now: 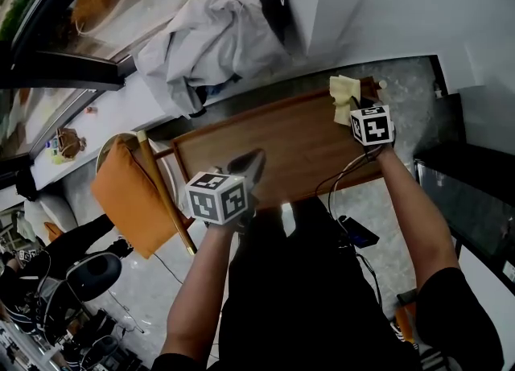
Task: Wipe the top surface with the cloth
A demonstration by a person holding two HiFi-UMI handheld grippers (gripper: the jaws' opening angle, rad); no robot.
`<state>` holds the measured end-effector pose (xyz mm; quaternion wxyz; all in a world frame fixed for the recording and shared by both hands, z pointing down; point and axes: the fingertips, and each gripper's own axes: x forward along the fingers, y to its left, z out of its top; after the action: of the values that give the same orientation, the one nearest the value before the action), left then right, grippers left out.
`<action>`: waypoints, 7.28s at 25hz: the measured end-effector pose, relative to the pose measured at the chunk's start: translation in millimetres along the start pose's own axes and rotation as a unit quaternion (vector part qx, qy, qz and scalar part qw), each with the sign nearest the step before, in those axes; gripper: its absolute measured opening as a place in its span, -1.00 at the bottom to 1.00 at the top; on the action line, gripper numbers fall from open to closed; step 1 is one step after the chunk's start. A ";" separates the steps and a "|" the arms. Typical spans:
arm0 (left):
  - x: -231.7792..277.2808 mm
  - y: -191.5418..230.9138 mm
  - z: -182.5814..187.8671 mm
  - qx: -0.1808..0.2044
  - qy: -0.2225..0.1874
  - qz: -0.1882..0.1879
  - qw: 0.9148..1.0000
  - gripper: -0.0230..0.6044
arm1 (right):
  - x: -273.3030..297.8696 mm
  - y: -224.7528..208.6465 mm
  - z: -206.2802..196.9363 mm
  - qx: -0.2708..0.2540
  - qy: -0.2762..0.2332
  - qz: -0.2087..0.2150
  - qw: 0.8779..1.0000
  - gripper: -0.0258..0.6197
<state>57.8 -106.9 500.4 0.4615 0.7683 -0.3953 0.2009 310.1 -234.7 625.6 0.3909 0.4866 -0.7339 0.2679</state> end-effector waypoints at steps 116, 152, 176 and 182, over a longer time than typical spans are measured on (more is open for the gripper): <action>-21.4 6.9 -10.2 -0.001 -0.023 0.007 1.000 -0.90 | 10.7 136.4 -11.4 -0.051 0.047 0.114 0.991 -0.82; 17.5 -40.4 -1.6 0.032 -0.003 -0.026 0.999 -0.90 | -20.3 -29.0 -26.0 -0.015 0.069 -0.046 0.996 -0.82; -107.3 45.1 -16.7 -0.001 -0.070 0.000 0.998 -0.90 | -42.2 250.6 43.4 -0.013 -0.025 0.146 0.989 -0.82; -162.5 95.9 -37.8 -0.023 -0.083 0.021 0.996 -0.90 | -35.9 396.7 53.6 -0.045 -0.017 0.242 0.969 -0.82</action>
<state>-114.7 -30.6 462.3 0.4402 0.7632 -0.4526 0.1376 -65.2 -106.1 561.0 0.3234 0.2810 -0.8475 0.3133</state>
